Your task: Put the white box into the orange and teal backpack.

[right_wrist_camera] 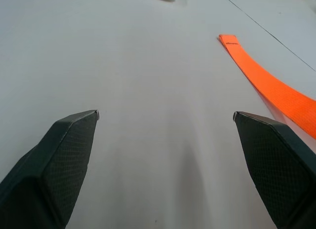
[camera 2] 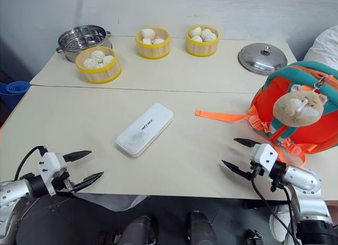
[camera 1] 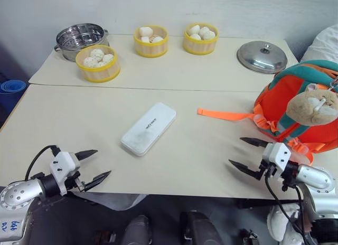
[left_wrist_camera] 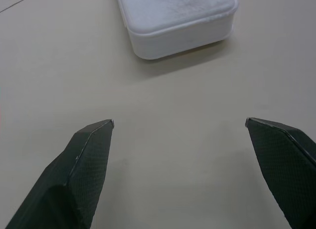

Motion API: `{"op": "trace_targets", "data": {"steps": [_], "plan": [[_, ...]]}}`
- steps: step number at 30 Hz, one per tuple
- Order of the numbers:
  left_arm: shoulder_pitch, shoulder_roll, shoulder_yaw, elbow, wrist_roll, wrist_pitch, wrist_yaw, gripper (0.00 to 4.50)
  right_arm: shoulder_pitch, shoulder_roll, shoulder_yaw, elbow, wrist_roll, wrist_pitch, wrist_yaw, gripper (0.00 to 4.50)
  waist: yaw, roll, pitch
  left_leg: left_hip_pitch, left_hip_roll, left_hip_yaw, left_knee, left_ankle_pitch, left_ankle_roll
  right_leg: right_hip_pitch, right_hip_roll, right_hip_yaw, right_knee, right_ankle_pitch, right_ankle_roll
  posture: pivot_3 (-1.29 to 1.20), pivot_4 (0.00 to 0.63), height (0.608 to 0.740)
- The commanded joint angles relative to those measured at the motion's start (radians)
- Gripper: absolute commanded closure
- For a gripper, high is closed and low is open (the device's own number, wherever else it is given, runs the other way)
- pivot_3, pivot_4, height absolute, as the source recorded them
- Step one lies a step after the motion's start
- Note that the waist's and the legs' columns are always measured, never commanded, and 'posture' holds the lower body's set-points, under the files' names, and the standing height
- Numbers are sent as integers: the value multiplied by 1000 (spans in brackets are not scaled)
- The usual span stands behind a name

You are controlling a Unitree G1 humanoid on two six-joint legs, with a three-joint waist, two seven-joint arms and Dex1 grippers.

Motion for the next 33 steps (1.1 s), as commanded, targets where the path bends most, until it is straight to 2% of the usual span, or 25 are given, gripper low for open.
{"op": "trace_targets", "data": {"steps": [1, 5, 7, 9, 10, 11, 14, 16, 19, 20, 23, 27, 30, 33], "plan": [[-8, 3, 13, -46, -15, 16, 16, 0, -25, -5, 2, -19, 28, 14, 15, 21, 0, 0, 0, 0, 0, 0, 0, 0, 0, 0, 0, 0, 0, 0, 0, 0, 150, 740], [-18, 18, 30, -93, -70, 127, 27, 0, -84, -7, 58, -223, 115, 290, -24, 21, -5, 0, 0, 0, 0, 0, 0, 0, 0, 0, 0, 0, 1, 0, 0, 0, 150, 740], [1, 23, 47, -135, -94, 180, 38, 0, -151, -13, 107, -321, 101, 439, -82, 398, -14, 0, 0, 0, 0, 0, 0, 0, 0, -1, 0, 0, 2, 0, 0, 0, 150, 740], [23, -3, 87, -198, -151, 308, 119, 399, -276, -22, 198, -407, 43, 633, -142, 958, -22, 0, 0, 0, 1, 0, 0, 0, -1, -2, 0, 0, 3, 0, 0, 0, 150, 740], [36, -32, 105, -239, -179, 353, 170, 571, -377, 13, 245, -415, -6, 736, -215, 1252, -32, 0, 0, 0, 1, 0, 0, 0, -1, -2, 0, 0, 4, 0, 0, 0, 150, 740], [51, -56, 118, -283, -223, 424, 220, 970, -472, 60, 282, -402, -45, 829, -292, 1757, -31, 0, 0, 0, 1, 1, 1, 0, -1, -4, 0, 1, 5, 0, 0, 0, 150, 740], [78, -90, 94, -367, -235, 542, 312, 1868, -675, 171, 392, -269, -144, 905, -364, 2752, -31, 0, 0, -1, 1, 0, 1, 1, -4, -7, 0, 0, 8, -1, -2, 0, 150, 740], [68, -120, 61, -395, -222, 582, 372, 2476, -782, 246, 464, -100, -219, 886, -394, 3399, -26, -1, -1, -2, 1, 0, 0, 2, -6, -8, 0, -1, 9, -2, -3, 0, 150, 740], [25, -155, 17, -405, -200, 615, 440, 3377, -894, 343, 505, 173, -283, 788, -422, 4357, -18, -2, -1, -4, 0, 0, 2, 2, -6, -9, 0, -2, 9, -2, -3, 0, 150, 740], [8, -169, 11, -401, -191, 618, 464, 3695, -932, 376, 505, 259, -293, 753, -428, 4500, -16, -2, -1, -5, -1, 0, 4, 2, -6, -9, 0, -2, 9, -1, -2, 0, 150, 740], [-47, -207, -5, -377, -197, 633, 503, 4479, -1032, 452, 506, 513, -335, 623, -449, 4500, -22, -2, -1, -7, -3, 1, 6, 3, -4, -10, -2, -1, 10, 0, 0, 0, 150, 740], [-74, -214, -60, -381, -199, 652, 486, 4479, -1127, 512, 495, 797, -390, 482, -512, 4500, -31, -2, -1, -8, -4, 1, 6, 3, -5, -12, -2, 0, 12, 0, 0, 0, 150, 740], [-87, -222, -71, -376, -192, 651, 497, 4479, -1167, 540, 482, 919, -411, 407, -523, 4500, -35, -2, -1, -9, -3, 2, 5, 4, -6, -14, -1, 1, 12, 0, 0, 0, 150, 740], [-106, -224, -84, -356, -178, 643, 498, 4479, -1192, 569, 460, 988, -403, 368, -474, 4500, -38, -2, -1, -9, -2, 3, 5, 4, -6, -15, -1, 1, 13, 0, 0, 0, 150, 740]]}}
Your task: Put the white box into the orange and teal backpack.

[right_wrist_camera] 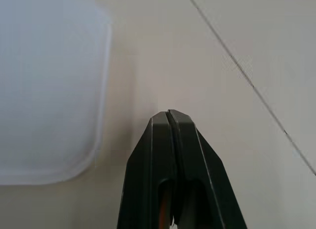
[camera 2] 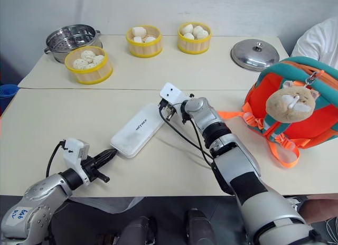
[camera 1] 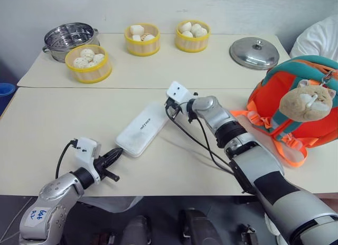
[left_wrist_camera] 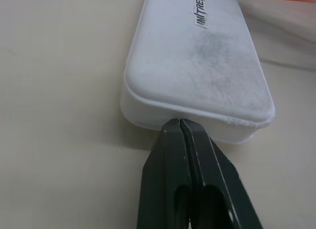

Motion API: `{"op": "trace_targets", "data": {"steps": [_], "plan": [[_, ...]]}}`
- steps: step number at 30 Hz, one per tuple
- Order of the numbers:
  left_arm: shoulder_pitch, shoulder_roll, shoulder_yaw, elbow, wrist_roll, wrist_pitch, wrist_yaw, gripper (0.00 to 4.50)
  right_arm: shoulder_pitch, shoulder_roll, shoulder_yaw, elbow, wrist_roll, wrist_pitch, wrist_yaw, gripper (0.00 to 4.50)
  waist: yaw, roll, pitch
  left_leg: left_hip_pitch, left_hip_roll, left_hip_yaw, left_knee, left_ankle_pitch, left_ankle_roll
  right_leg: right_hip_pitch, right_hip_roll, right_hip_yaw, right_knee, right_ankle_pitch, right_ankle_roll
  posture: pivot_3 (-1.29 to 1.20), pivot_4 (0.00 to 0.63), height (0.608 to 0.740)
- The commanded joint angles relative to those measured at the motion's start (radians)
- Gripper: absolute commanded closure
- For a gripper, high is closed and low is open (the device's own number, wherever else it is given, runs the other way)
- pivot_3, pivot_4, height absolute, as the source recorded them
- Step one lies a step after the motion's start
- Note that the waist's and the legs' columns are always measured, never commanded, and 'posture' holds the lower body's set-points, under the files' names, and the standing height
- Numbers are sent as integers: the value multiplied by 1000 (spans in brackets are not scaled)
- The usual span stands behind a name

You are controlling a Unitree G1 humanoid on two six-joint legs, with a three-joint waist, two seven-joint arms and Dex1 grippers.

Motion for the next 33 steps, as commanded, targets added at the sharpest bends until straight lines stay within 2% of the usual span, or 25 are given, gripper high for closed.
{"op": "trace_targets", "data": {"steps": [1, 6, 8, 10, 14, 17, 20, 23, 27, 31, 33], "plan": [[-24, 2, -9, 16, 17, -21, -1, 4479, -45, 31, -51, 49, 14, -58, 64, 4500, -4, 0, 0, 0, 0, 0, 0, 0, 0, 0, 0, 0, 0, 0, 0, 0, 150, 740], [-72, 6, -40, 52, 38, -49, -29, 4479, -6, 22, -96, 17, 41, -87, 234, 4500, -5, 0, 0, 0, 0, 0, 0, 0, 0, 0, 0, 0, 1, 0, 0, 0, 150, 740], [-80, 20, -51, 63, 52, -61, -52, 4479, 51, -6, -105, -75, 67, -53, 329, 4500, -4, 0, 0, 0, 0, -1, 0, 0, 0, 0, 0, 0, 1, 0, 0, 0, 150, 740], [-83, 38, -60, 73, 64, -74, -80, 4479, 142, -48, -96, -228, 94, 15, 440, 4500, 2, 0, 0, 0, 0, -1, -1, 0, 0, 0, 0, -1, 1, 0, 0, 0, 150, 740], [-87, 69, -69, 97, 78, -96, -130, 4479, 436, -223, -34, -765, 169, 285, 618, 4500, 15, 0, 0, 0, 0, -1, -1, 0, 0, 0, 0, -1, 0, 0, 0, 0, 150, 740], [-90, 95, -82, 106, 82, -107, -175, 4479, 606, -342, -29, -1079, 217, 458, 646, 4500, 20, 0, 0, 1, 0, -2, -2, -2, 1, 1, 0, -1, -1, 0, 0, 0, 150, 740], [-95, 115, -103, 106, 79, -110, -216, 4479, 743, -429, -75, -1304, 264, 589, 611, 4500, 22, 0, -1, 2, 0, -2, -3, -4, 4, 2, 0, -1, -2, 0, 0, 0, 150, 740], [-97, 125, -130, 88, 67, -94, -250, 4479, 835, -483, -136, -1439, 296, 677, 562, 4500, 26, 0, 0, 3, 0, -2, -3, -4, 4, 3, 0, -1, -3, 0, 0, 0, 150, 740], [-113, 135, -154, 98, 68, -52, -257, 4479, 916, -562, -186, -1513, 297, 705, 503, 4500, 33, 0, 0, 3, 0, -2, -3, -3, 4, 3, 0, -1, -3, 0, -1, 0, 150, 740], [-133, 193, -105, 145, 18, 41, -295, 3580, 989, -678, -227, -1547, 302, 695, 502, 4500, 38, 0, 0, 3, 0, -2, -2, -3, 4, 4, 0, -1, -3, 0, -1, 0, 150, 740], [-144, 279, -81, 190, -40, 158, -366, 2967, 1025, -734, -254, -1551, 299, 679, 499, 4500, 39, -1, -1, 3, 0, -2, -2, -3, 5, 4, 0, -1, -4, 0, -1, 0, 150, 740]]}}
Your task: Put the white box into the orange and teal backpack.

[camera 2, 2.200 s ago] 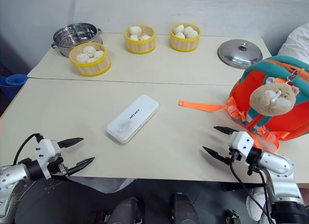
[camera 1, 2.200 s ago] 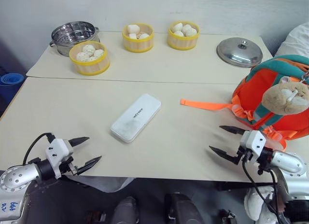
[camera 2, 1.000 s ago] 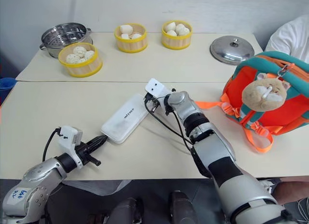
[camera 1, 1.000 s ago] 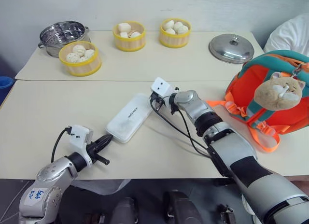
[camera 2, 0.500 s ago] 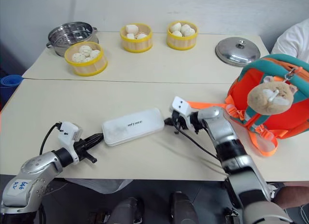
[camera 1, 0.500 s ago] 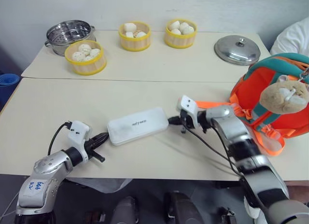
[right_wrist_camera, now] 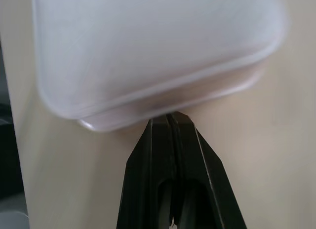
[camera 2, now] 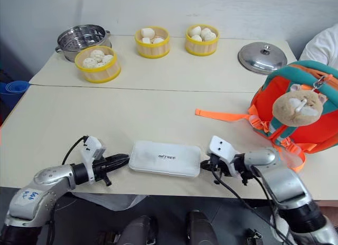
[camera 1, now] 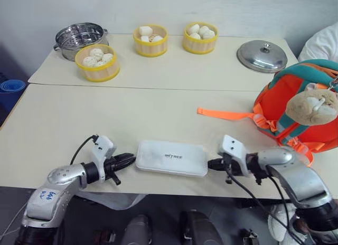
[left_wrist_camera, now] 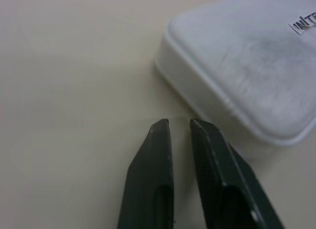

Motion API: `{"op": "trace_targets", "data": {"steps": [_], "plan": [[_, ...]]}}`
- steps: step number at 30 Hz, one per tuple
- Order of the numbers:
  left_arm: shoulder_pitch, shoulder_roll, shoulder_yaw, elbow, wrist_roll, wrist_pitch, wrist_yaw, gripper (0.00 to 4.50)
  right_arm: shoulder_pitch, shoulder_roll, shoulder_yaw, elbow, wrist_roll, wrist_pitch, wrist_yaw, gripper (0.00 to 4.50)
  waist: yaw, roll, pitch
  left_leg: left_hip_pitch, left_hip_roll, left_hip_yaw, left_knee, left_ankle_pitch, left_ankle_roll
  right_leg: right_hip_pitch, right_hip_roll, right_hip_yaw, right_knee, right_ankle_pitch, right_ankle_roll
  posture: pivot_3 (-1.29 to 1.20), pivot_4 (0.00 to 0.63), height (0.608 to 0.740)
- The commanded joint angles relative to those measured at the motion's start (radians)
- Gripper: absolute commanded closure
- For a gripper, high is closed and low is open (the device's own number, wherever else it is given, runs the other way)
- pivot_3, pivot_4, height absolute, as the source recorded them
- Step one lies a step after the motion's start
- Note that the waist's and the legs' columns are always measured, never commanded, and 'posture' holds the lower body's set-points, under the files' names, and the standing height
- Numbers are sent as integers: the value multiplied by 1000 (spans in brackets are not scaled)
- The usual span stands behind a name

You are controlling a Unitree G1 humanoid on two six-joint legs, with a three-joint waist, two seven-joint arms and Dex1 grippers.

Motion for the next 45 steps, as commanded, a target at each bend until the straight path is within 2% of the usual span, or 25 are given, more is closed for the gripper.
{"op": "trace_targets", "data": {"steps": [1, 3, 7, 9, 10, 12, 16, 20, 25, 33, 34, 35, 40, 43, 45], "plan": [[-16, 113, 58, 55, -89, 153, -99, 2669, 51, -79, -48, -18, -9, -15, -17, 4500, 0, -1, 0, 0, 0, 0, 0, 0, 0, 0, 0, 0, 0, 0, 0, 0, 150, 740], [-59, 157, 85, 108, -164, 274, -133, 2035, 75, -101, -73, -27, -3, -22, -33, 4500, 0, -1, 0, 2, 0, -1, 0, 0, 0, 3, 0, 0, -1, 0, 0, 0, 150, 740], [-218, 171, 131, 249, -344, 574, -169, 826, 116, -127, -109, -68, 44, -10, -26, 4500, 1, -1, 0, 4, 0, -2, 0, 0, 0, 6, 0, -1, -2, 0, -1, 0, 150, 740], [-329, 158, 122, 345, -362, 739, -139, 161, 122, -134, -101, -86, 52, -17, -24, 4500, 3, -2, 0, 4, 0, -2, 0, 0, 0, 6, 0, -1, -2, 0, 0, 0, 150, 740], [-380, 144, 115, 392, -363, 797, -122, 39, 120, -131, -93, -95, 55, -17, -29, 4500, 3, -2, 1, 4, 0, -2, 0, 0, 0, 6, 0, -2, -2, 0, 0, 0, 150, 740], [-466, 108, 104, 486, -370, 874, -99, 39, 104, -118, -63, -105, 53, -19, -43, 4500, 3, -3, 1, 3, 0, -3, 1, 0, 0, 7, 0, -2, -2, 0, 0, 0, 150, 740], [-569, 40, 54, 598, -375, 904, -51, 39, 39, -89, 26, -82, 23, -32, -70, 4500, -5, -4, 1, 4, -1, -2, 2, 3, -5, 6, 1, -2, -1, 0, 1, 0, 150, 740], [-608, 28, -57, 625, -440, 904, -37, 39, -31, -73, 89, -37, -9, -46, -87, 4500, -2, -4, 2, 4, 0, -2, 2, 4, -7, 6, 1, -2, 0, 0, 1, 0, 150, 740], [-656, -55, -51, 693, -412, 904, 21, 39, -97, -39, 149, 6, -39, -65, -102, 4500, 1, -5, 1, 4, 0, -2, 4, 3, -7, 7, 1, -2, 0, 0, 1, 0, 150, 740], [-735, -138, -113, 778, -537, 904, 25, 39, -136, 6, 178, 56, -63, -120, -109, 4500, 2, -6, 1, 4, 0, -2, 6, 3, -7, 8, 1, -2, 1, 0, 1, 0, 150, 740], [-740, -146, -122, 784, -549, 904, 31, 449, -135, 11, 178, 60, -68, -130, -110, 4500, 2, -6, 1, 4, 0, -2, 7, 3, -7, 8, 1, -2, 1, 0, 1, 0, 150, 740], [-744, -150, -128, 792, -561, 904, 35, 639, -131, 11, 178, 63, -71, -140, -110, 4500, -1, -6, 1, 4, 0, -2, 7, 3, -7, 8, 1, -3, 1, 0, 1, 0, 150, 740], [-753, -154, -127, 804, -591, 904, 56, 2175, -87, -1, 139, 58, -70, -158, -121, 4500, 1, -6, 1, 4, 0, -2, 8, 3, -7, 8, 1, -2, 2, 0, 1, 0, 150, 740], [-727, -149, -77, 733, -589, 901, 40, 3166, 20, 12, 17, 13, 1, -177, -136, 4500, 7, -6, 1, 4, 0, -2, 10, 3, -7, 8, 1, -2, 2, 0, 1, 0, 150, 740], [-702, -156, -39, 672, -578, 867, 18, 3329, 132, 25, -92, -49, 65, -187, -145, 4122, 15, -6, 1, 2, 0, -3, 10, 3, -7, 8, 1, -3, 1, 0, 1, 0, 150, 740]]}}
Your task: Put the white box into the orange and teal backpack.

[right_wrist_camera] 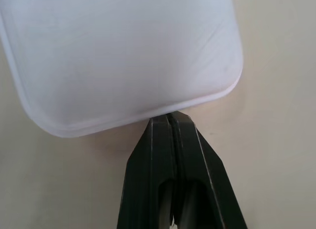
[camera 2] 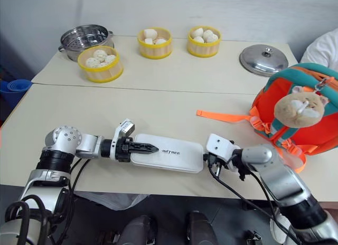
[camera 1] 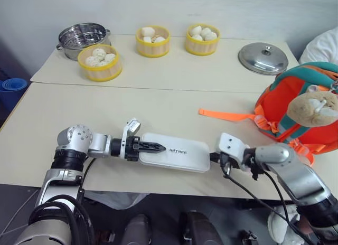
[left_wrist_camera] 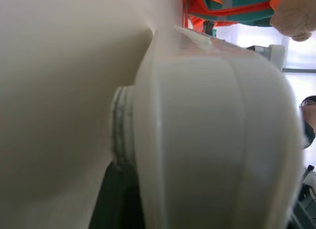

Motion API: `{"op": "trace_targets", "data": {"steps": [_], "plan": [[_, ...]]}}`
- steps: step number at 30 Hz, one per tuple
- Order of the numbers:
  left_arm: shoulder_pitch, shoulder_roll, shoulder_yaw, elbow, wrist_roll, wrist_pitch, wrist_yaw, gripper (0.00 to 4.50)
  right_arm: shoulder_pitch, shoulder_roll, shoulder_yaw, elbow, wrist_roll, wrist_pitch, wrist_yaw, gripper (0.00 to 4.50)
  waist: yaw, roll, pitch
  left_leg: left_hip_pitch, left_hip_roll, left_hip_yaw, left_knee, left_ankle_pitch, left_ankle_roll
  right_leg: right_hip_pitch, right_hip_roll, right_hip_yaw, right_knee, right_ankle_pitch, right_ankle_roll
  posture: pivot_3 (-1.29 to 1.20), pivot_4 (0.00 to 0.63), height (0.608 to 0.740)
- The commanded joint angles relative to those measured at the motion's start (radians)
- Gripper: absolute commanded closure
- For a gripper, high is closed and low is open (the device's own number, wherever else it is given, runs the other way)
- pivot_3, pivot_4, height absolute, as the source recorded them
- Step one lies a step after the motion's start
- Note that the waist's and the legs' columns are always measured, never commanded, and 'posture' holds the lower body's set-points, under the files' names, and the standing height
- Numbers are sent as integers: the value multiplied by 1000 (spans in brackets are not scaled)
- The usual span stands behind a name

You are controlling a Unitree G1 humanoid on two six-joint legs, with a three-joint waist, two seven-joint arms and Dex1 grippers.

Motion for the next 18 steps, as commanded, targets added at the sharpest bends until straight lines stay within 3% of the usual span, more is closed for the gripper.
{"op": "trace_targets", "data": {"steps": [1, 5, 7, 10, 13, 15, 18], "plan": [[38, 3, 66, -143, -2, -98, -66, 3329, 149, 15, -164, -103, 103, -13, -12, 3941, 7, 0, 0, 0, 0, 0, 0, 0, 0, 0, 0, 0, 0, 0, 0, 0, 150, 740], [161, 82, -19, -377, 140, -459, -320, 3329, 402, 119, -437, -233, 260, -34, -46, 2642, 12, 0, 0, -1, 0, 0, 1, -1, 0, 0, 0, 0, -2, 0, 0, 0, 150, 740], [229, 111, -63, -443, 238, -683, -463, 3329, 537, 188, -566, -256, 266, -108, -70, 2060, 12, 1, 0, 0, 2, 2, 0, -1, -1, 1, 1, 1, -3, 0, 0, 0, 150, 740], [292, 100, -81, -466, 331, -924, -582, 3329, 706, 305, -722, -216, 246, -300, -83, 1055, 17, 2, 0, 4, 1, 3, -7, -1, -1, 4, 1, 2, -6, 0, 0, 0, 150, 740], [317, 65, -80, -469, 362, -1023, -612, 3329, 764, 405, -840, -163, 300, -424, -114, 76, 15, 2, 0, 4, 1, 3, -9, -1, 2, 4, 1, 2, -8, 0, 0, 0, 150, 740], [322, 48, -80, -471, 365, -1041, -624, 3329, 772, 445, -911, -143, 387, -432, -140, 31, 11, 3, 0, 4, 1, 3, -9, -3, 7, 4, 0, 2, -8, 0, 1, 0, 150, 740], [320, 48, -103, -463, 398, -1065, -641, 3329, 738, 427, -956, -102, 367, -495, -176, 31, 0, 4, -1, 4, 1, 3, -10, -3, 7, 3, 0, 4, -8, 0, 1, 0, 150, 740]]}}
